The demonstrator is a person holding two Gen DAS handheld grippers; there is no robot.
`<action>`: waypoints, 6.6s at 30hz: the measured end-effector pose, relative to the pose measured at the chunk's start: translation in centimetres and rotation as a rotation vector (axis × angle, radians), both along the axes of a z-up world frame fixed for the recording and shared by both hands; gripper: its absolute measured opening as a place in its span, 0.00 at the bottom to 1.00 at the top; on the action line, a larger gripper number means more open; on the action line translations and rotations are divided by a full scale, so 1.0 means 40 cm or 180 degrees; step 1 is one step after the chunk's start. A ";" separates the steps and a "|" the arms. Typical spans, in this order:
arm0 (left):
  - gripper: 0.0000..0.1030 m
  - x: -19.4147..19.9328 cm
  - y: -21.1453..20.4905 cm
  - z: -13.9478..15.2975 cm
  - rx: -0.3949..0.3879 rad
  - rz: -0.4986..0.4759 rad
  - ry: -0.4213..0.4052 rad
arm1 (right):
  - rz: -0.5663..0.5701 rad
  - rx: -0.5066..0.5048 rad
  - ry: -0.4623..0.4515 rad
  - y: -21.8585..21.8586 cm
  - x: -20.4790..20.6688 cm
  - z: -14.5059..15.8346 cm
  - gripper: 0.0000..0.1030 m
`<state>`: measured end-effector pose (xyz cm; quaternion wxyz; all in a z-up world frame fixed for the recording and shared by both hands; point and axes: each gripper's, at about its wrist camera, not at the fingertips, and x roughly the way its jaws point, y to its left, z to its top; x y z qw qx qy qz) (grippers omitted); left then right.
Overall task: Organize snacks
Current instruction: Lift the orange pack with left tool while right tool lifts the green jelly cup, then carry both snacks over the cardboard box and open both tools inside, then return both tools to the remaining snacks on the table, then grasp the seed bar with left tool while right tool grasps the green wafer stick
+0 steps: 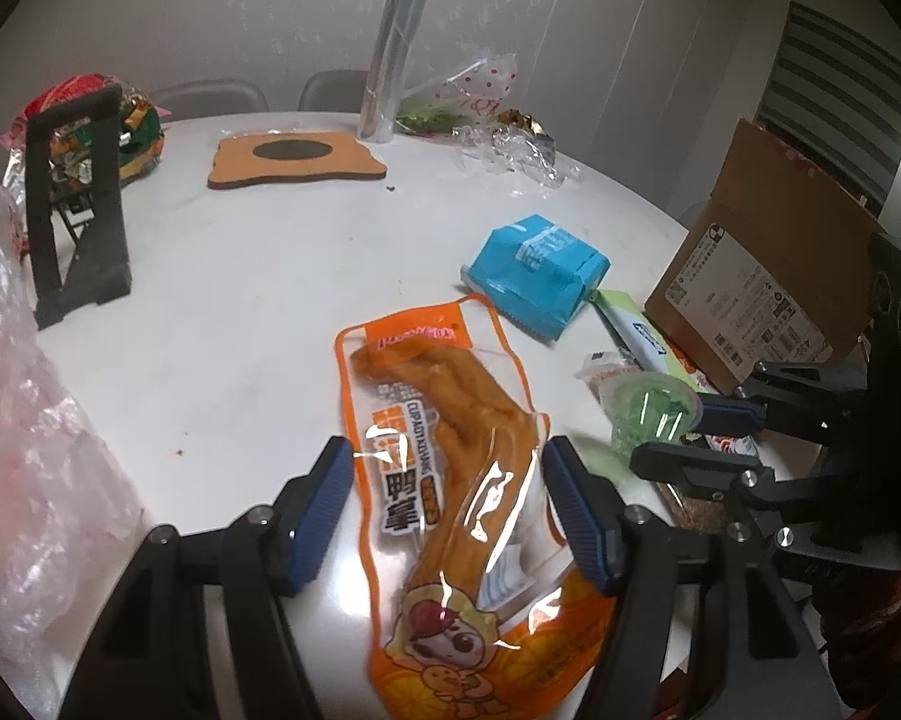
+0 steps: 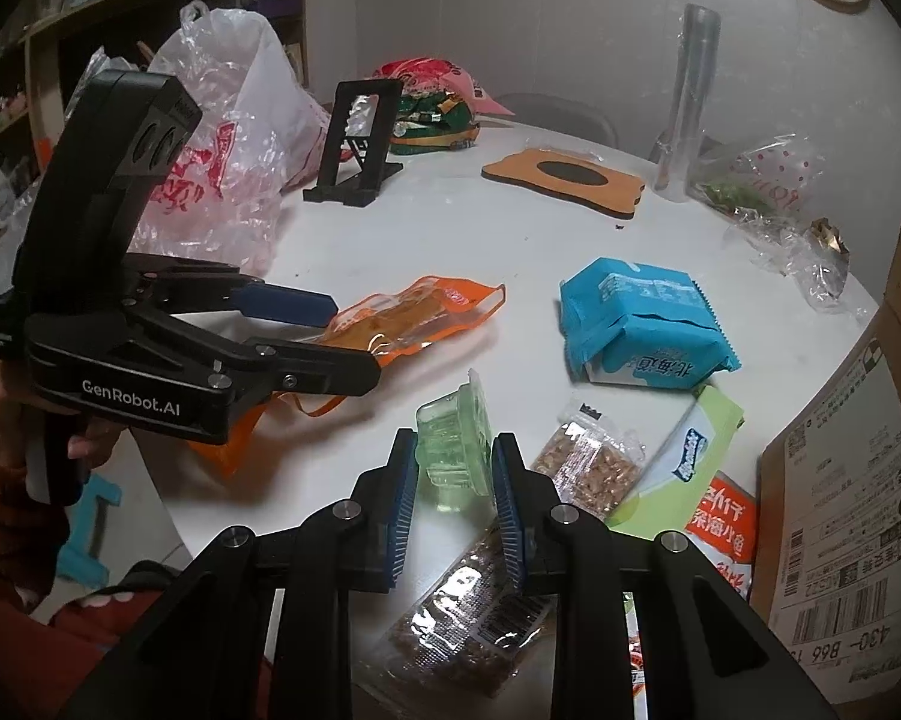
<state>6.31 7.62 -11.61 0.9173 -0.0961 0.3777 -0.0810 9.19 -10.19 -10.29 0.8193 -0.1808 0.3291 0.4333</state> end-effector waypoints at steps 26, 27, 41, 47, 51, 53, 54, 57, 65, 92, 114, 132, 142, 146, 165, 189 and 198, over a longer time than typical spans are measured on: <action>0.60 -0.040 -0.096 0.359 0.0286 -0.0197 -0.1062 | -0.0014 0.0453 -0.0595 -0.109 -0.058 0.304 0.19; 0.60 -0.036 -0.112 0.378 0.0275 -0.0253 -0.1110 | -0.0032 0.0483 -0.0629 -0.123 -0.059 0.321 0.19; 0.60 0.097 -0.459 0.513 0.0332 -0.1309 -0.1193 | -0.0839 0.0634 -0.0831 -0.439 -0.011 0.422 0.19; 0.60 0.197 -0.600 0.499 0.0392 -0.1586 -0.0940 | -0.1100 0.0490 -0.0595 -0.543 0.043 0.350 0.19; 0.60 0.250 -0.660 0.484 0.0479 -0.1691 -0.0790 | -0.1107 0.0399 -0.0423 -0.564 0.078 0.298 0.19; 0.60 0.268 -0.678 0.471 0.0564 -0.1702 -0.0729 | -0.1078 0.0371 -0.0352 -0.569 0.096 0.280 0.19; 0.60 0.272 -0.686 0.464 0.0608 -0.1702 -0.0708 | -0.1067 0.0361 -0.0334 -0.570 0.099 0.274 0.19; 0.60 0.281 -0.695 0.446 0.0693 -0.1731 -0.0637 | -0.1023 0.0337 -0.0277 -0.578 0.108 0.255 0.19; 0.60 0.295 -0.722 0.410 0.0836 -0.1794 -0.0511 | -0.0917 0.0223 -0.0134 -0.565 0.143 0.212 0.20; 0.78 0.263 -0.658 0.436 0.0621 -0.1765 -0.0542 | -0.1120 -0.0045 -0.0137 -0.603 0.090 0.230 0.44; 0.84 0.148 -0.466 0.489 0.0455 -0.1115 -0.0937 | -0.1059 0.0131 -0.0214 -0.582 0.082 0.277 0.45; 0.94 -0.048 -0.122 0.349 0.0350 -0.0286 -0.0918 | -0.0510 0.0500 -0.0616 -0.310 -0.129 0.357 0.45; 0.94 -0.064 -0.069 0.167 0.0131 -0.0286 -0.0482 | -0.0406 0.0356 -0.0059 -0.145 -0.147 0.166 0.44; 0.94 -0.052 -0.080 0.108 0.0047 -0.0319 -0.0318 | -0.0581 0.0254 0.0313 -0.127 -0.104 0.044 0.44; 0.94 0.008 -0.054 0.045 0.0086 -0.0226 -0.0107 | -0.0521 0.0396 0.0281 0.003 -0.072 -0.056 0.47; 0.48 0.030 -0.150 -0.021 0.0622 -0.0291 0.0045 | -0.1039 0.0138 -0.0161 -0.142 -0.073 -0.012 0.57; 0.42 0.015 -0.071 -0.020 0.0558 -0.0261 -0.0003 | -0.1277 0.0122 -0.0182 -0.109 -0.017 -0.020 0.57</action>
